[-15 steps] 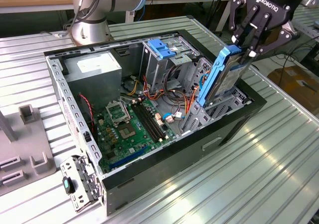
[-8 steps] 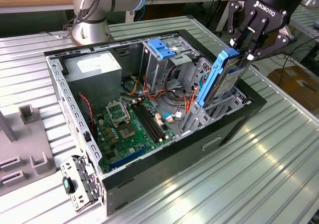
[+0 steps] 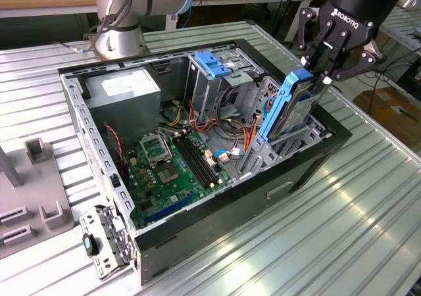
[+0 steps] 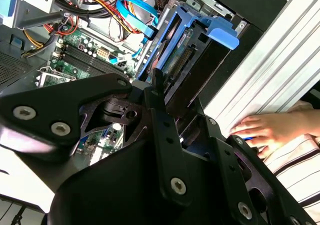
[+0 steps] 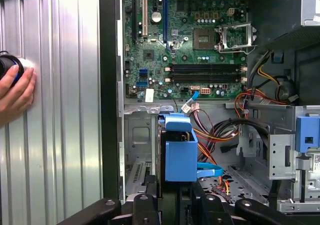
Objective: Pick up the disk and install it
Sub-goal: 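Insert the disk into the insertion slot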
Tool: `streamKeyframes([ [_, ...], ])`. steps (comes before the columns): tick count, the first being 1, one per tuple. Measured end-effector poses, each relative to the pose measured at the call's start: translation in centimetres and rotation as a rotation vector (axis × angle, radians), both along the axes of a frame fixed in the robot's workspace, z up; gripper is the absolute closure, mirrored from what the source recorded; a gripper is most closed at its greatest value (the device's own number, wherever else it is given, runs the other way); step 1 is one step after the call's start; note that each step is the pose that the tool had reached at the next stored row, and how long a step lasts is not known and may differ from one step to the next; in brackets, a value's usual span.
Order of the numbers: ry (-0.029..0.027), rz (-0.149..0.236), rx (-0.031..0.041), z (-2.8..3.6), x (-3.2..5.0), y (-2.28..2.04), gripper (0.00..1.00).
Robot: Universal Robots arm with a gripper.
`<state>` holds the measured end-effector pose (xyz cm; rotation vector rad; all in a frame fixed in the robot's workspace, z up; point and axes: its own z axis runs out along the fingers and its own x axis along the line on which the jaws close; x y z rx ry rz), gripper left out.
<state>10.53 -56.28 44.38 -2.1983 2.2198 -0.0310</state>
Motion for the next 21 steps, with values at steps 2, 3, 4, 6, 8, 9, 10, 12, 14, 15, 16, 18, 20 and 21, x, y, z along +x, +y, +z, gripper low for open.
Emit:
streamKeyframes([
  [2,0.0,0.0,0.0,0.0,0.0,0.0,0.65],
  [3,0.0,0.0,0.0,0.0,0.0,0.0,0.65],
  [4,0.0,0.0,0.0,0.0,0.0,0.0,0.65],
  [6,0.0,0.0,0.0,-0.01,0.0,0.0,0.65],
  [8,0.0,0.0,0.0004,-0.11,0.0,0.0,0.65],
  [9,0.0,0.0,0.0,-0.22,0.0,0.0,0.65],
  [10,0.0,0.0,0.0,-0.29,0.0,0.0,0.65],
  [12,0.0,0.0,-0.0001,-0.31,0.0,0.0,0.65],
  [14,0.0,0.0,-0.0001,-0.31,0.0,0.0,0.65],
  [15,0.0,0.0,-0.0001,-0.32,0.0,0.0,0.65],
  [16,0.0,0.0,0.0,-0.32,0.0,0.0,0.65],
  [18,0.0,0.0,0.0003,-0.42,0.0,0.0,0.65],
  [20,0.0,0.0,0.0,-0.62,0.0,0.0,0.65],
  [21,0.0,0.0,0.0001,-0.8,0.0,0.0,0.65],
])
